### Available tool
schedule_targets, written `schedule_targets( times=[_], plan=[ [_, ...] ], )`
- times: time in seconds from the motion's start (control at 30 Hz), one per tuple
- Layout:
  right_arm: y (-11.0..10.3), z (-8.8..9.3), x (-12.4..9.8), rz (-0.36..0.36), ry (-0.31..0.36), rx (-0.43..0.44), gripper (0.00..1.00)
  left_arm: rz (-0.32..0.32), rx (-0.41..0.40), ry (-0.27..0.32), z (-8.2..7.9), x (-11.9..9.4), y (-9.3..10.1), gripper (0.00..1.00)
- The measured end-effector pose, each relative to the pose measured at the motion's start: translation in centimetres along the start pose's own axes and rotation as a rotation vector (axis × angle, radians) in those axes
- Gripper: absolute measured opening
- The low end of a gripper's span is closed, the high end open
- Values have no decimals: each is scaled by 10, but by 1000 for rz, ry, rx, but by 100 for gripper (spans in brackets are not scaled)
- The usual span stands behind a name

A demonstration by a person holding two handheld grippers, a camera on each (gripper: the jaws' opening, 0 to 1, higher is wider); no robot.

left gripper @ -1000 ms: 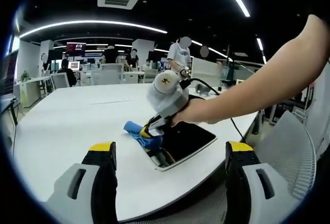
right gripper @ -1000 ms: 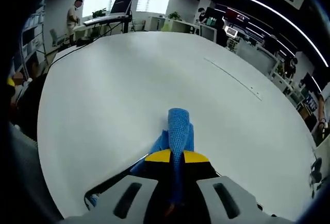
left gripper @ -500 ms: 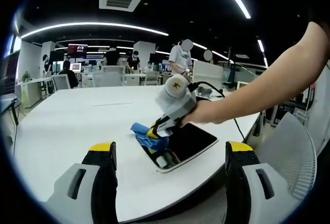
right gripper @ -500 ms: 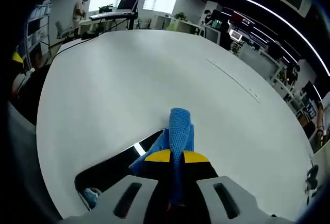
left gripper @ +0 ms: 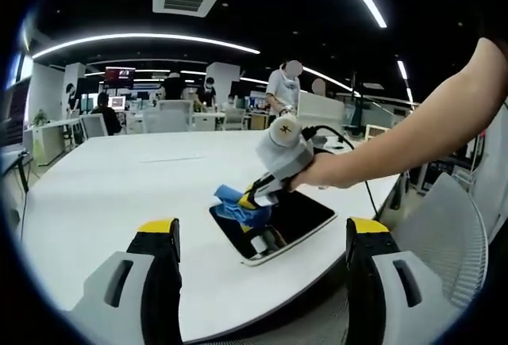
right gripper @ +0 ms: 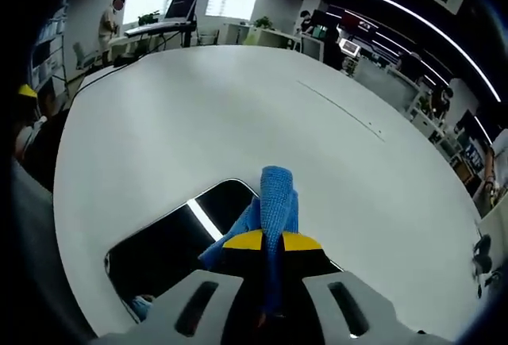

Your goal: Wipe the mirror surface with the cleaning cloth until all visible marks leave the cleaned area.

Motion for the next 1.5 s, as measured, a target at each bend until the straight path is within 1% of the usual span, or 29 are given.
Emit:
schedule_targets(
  times=[0.07,0.23,0.33,0.37,0.43,0.5,0.63,0.77,0.93,1.03,1.5],
  plan=[
    [3,3,-1,5,-6,16,1,1,0,2,0,0,0,84],
    [0,1,-1,12,-17,15,1,0,0,2,0,0,0,84],
    [2,2,0,4,-25,57,1,-2,0,2,0,0,0,84],
    [4,2,1,-7,-34,93,0,-3,0,2,0,0,0,84],
    [7,3,5,-19,-52,130,0,-2,0,1,0,0,0,84],
    [1,2,2,-20,-62,139,0,-1,0,1,0,0,0,84],
    [-2,3,-1,-25,-72,130,0,-3,0,2,0,0,0,84],
    [-11,5,-15,-33,-74,139,0,-2,0,0,0,0,0,84],
    [-13,7,-16,-36,-85,140,0,-4,1,-4,0,0,0,84],
    [-18,12,-23,-43,-93,132,0,-6,2,-3,0,-1,0,84],
    [-35,28,-51,-65,-92,122,0,-2,2,-4,0,0,0,84]
  ],
)
Point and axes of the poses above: the point that each gripper's makers call its tool centre point, and the gripper's own axes: x roughly forward along the fingers, y roughly to its right, z roughly out of its underside, the point moved 4 cm from there along -x, roughly backward along the fingers, and after that the axes turned 9 degrees about z, right-handed, at the moved point
